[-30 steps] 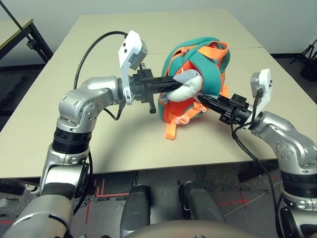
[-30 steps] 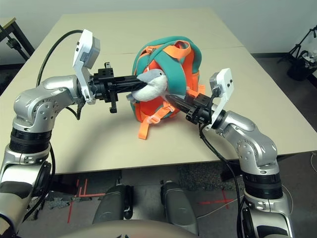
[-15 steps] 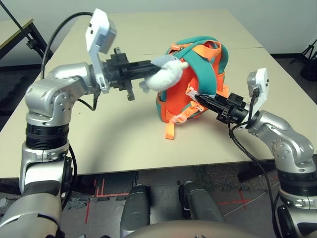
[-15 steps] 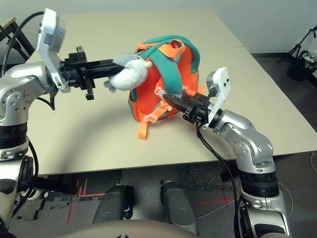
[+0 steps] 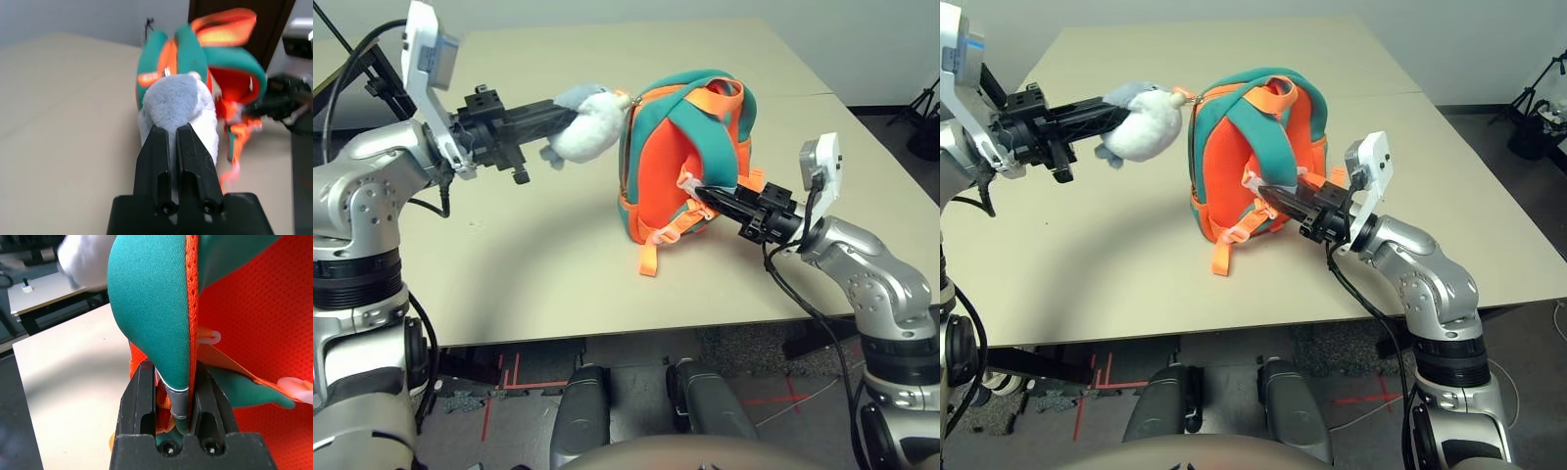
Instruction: Put the pencil case into the backpack and zip it.
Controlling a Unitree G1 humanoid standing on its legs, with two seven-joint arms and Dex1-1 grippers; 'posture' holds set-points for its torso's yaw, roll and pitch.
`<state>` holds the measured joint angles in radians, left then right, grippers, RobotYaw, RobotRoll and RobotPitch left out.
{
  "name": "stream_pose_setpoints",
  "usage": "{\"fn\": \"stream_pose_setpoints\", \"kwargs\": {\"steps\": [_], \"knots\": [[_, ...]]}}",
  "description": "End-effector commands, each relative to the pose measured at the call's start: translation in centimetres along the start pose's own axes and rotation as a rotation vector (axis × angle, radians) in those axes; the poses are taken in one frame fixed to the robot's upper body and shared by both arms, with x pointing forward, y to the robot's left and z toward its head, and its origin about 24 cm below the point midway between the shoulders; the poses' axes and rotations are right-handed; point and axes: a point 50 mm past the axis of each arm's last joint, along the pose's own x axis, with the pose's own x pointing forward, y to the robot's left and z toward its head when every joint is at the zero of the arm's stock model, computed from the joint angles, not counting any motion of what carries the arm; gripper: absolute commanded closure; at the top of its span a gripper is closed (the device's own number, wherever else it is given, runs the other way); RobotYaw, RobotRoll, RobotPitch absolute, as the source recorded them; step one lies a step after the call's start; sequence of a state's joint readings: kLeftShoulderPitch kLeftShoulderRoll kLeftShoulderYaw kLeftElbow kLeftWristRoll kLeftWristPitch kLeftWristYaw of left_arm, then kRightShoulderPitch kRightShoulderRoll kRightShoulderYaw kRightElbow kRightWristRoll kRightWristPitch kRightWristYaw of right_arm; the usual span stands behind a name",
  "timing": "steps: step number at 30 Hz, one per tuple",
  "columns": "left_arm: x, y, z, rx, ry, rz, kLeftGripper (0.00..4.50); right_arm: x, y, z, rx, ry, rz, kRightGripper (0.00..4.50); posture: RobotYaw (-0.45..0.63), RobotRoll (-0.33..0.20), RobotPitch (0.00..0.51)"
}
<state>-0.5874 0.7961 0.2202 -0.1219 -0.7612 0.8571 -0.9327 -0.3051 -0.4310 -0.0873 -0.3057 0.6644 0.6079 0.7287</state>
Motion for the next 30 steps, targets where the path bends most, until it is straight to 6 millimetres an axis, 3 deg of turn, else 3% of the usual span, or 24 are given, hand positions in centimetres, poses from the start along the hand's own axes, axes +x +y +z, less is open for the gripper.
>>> {"fn": "stream_pose_setpoints", "kwargs": {"steps": [1, 14, 30], "knots": [[0.1, -0.3, -2.5, -0.051, 0.093, -0.003, 4.5, 0.4, 0.3, 0.5, -0.017, -0.024, 0.043, 3.87, -0.09, 0.0, 0.067], [2.2, -1.9, -9.8, -0.257, 0.209, -0.053, 4.5, 0.4, 0.4, 0.4, -0.021, -0.019, 0.042, 3.88, -0.1, 0.0, 0.063], [1.7, -2.1, -12.0, -0.299, 0.289, -0.035, 4.5, 0.7, 0.3, 0.3, -0.02, -0.011, 0.046, 3.88, -0.1, 0.0, 0.066]]}}
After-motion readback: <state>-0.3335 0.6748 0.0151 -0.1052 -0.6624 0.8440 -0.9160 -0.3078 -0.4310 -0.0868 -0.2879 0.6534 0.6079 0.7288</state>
